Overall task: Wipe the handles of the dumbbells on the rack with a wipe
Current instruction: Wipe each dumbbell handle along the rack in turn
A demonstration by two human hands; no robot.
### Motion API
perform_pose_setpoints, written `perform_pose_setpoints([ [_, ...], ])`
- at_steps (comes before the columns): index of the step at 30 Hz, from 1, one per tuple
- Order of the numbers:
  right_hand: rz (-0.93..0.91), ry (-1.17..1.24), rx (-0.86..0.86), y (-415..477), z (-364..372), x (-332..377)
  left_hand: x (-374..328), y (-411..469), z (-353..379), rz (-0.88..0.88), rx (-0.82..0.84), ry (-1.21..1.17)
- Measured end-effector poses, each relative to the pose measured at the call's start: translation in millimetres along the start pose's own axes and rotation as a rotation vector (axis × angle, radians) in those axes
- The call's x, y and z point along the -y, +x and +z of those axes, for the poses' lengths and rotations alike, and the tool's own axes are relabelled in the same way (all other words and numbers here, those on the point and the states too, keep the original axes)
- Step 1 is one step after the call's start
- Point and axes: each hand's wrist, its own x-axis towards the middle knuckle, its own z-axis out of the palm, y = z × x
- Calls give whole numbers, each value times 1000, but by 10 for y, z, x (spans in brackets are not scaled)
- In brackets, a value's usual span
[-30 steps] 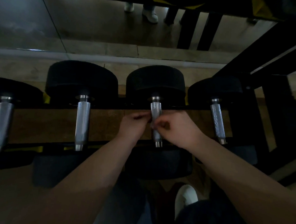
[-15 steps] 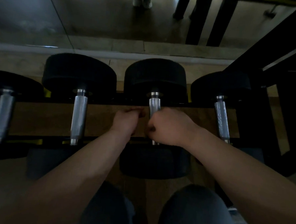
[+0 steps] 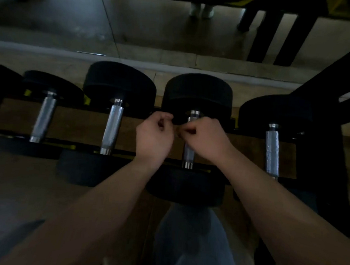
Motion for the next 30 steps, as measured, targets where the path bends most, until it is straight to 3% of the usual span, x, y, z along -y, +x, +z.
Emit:
perform_pose_setpoints([
  [3, 53, 221, -129, 106, -15, 124, 24, 25, -36, -11, -127, -1],
  [7, 75, 360, -77, 260, 106, 296, 29, -10, -86, -26, -157, 2],
  [13, 120, 543, 19, 395, 254, 618, -7, 139, -759, -226, 152, 153],
  [20, -34, 332, 47, 557, 633, 1207, 161, 318, -1682, -198, 201, 292],
  [23, -98, 245, -23, 674, 786, 1355, 327, 462, -1783, -225, 227, 312],
  [27, -176, -5, -121, 825, 895, 1342, 497, 531, -1808, -245, 285, 230],
  [30, -246, -262, -98, 829, 924, 1295, 528, 593, -1836, -179, 401, 341],
])
